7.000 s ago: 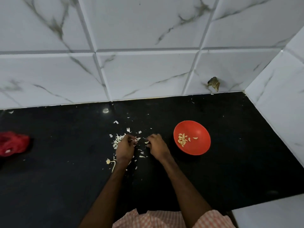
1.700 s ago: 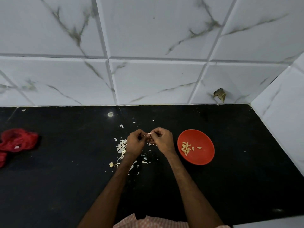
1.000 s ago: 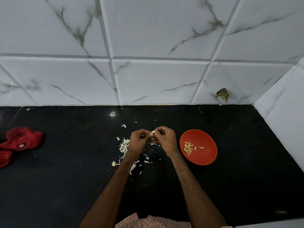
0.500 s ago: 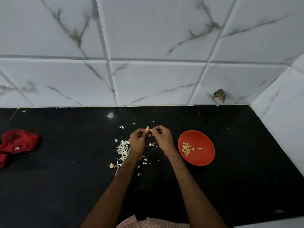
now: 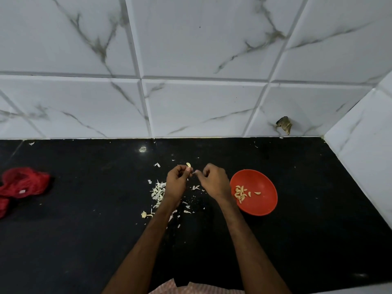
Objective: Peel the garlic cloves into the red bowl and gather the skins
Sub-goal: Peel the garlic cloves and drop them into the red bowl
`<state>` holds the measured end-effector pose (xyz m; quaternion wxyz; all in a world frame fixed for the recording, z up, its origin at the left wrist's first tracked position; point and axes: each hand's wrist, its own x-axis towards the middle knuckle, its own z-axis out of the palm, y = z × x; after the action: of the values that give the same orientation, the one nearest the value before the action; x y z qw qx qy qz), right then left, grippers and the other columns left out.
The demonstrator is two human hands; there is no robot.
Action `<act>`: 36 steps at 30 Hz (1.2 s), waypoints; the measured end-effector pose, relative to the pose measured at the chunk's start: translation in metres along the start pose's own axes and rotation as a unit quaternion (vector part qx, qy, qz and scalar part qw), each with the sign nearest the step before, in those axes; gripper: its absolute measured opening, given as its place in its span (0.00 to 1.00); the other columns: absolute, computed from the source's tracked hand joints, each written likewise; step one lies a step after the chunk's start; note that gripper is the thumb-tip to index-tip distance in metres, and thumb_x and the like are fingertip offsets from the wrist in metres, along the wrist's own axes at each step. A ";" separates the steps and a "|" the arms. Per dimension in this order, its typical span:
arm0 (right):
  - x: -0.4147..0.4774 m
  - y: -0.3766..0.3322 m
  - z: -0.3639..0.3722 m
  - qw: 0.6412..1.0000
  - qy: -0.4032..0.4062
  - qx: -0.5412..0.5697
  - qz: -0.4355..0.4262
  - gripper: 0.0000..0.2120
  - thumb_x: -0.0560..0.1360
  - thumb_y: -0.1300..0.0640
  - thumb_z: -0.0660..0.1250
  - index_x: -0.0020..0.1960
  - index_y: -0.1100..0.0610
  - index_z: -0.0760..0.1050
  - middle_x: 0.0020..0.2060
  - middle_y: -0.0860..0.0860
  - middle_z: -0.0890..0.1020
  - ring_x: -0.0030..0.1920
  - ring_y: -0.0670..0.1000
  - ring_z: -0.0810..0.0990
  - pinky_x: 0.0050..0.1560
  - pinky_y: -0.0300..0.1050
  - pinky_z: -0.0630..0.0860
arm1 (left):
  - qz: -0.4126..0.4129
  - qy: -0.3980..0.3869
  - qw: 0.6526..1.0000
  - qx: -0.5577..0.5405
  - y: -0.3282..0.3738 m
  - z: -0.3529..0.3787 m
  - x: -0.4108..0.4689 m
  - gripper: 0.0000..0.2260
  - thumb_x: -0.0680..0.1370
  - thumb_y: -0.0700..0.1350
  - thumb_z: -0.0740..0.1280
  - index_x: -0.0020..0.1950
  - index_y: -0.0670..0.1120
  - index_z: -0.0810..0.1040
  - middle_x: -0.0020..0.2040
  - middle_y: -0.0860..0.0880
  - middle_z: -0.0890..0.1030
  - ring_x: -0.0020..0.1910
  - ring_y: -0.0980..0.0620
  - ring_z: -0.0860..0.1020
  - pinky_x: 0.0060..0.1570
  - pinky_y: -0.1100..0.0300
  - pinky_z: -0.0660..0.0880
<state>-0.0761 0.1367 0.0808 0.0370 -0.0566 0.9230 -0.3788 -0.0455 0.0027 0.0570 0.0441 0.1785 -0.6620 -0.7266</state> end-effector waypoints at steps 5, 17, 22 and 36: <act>0.000 -0.007 -0.004 0.999 0.005 0.004 -0.045 0.10 0.79 0.64 0.62 0.48 0.52 0.80 0.40 0.43 0.81 0.40 0.41 0.80 0.44 0.45 0.80 | 0.055 -0.019 0.990 0.125 -0.002 -0.001 0.000 0.05 0.82 0.40 0.65 0.50 0.41 0.80 0.41 0.46 0.82 0.40 0.55 0.79 0.43 0.64 0.75; 0.004 -0.009 0.004 0.980 -0.007 0.199 0.001 0.02 0.79 0.60 0.68 0.49 0.56 0.80 0.42 0.49 0.83 0.42 0.51 0.83 0.39 0.52 0.84 | 0.106 -0.047 0.968 0.224 0.006 0.000 -0.006 0.10 0.84 0.46 0.60 0.43 0.48 0.75 0.36 0.48 0.78 0.34 0.50 0.74 0.38 0.48 0.74; 0.001 -0.019 0.005 0.969 -0.001 0.243 0.032 0.04 0.80 0.63 0.66 0.49 0.57 0.78 0.42 0.52 0.82 0.40 0.49 0.83 0.36 0.46 0.83 | 0.048 -0.005 0.993 0.112 0.014 0.013 -0.013 0.13 0.84 0.43 0.60 0.40 0.45 0.73 0.34 0.48 0.74 0.35 0.51 0.71 0.37 0.47 0.76; -0.002 -0.016 0.006 0.929 -0.001 0.369 0.007 0.08 0.79 0.67 0.66 0.48 0.56 0.80 0.41 0.53 0.82 0.40 0.49 0.80 0.35 0.40 0.75 | -0.025 -0.068 0.997 -0.030 0.045 0.007 -0.020 0.14 0.85 0.40 0.56 0.41 0.41 0.71 0.31 0.48 0.70 0.23 0.62 0.69 0.25 0.71 0.65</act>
<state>-0.0726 0.1216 0.0873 0.0593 -0.0329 0.7182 -0.6925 -0.0369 0.0097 0.1053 -0.0144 0.1438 -0.6366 -0.7576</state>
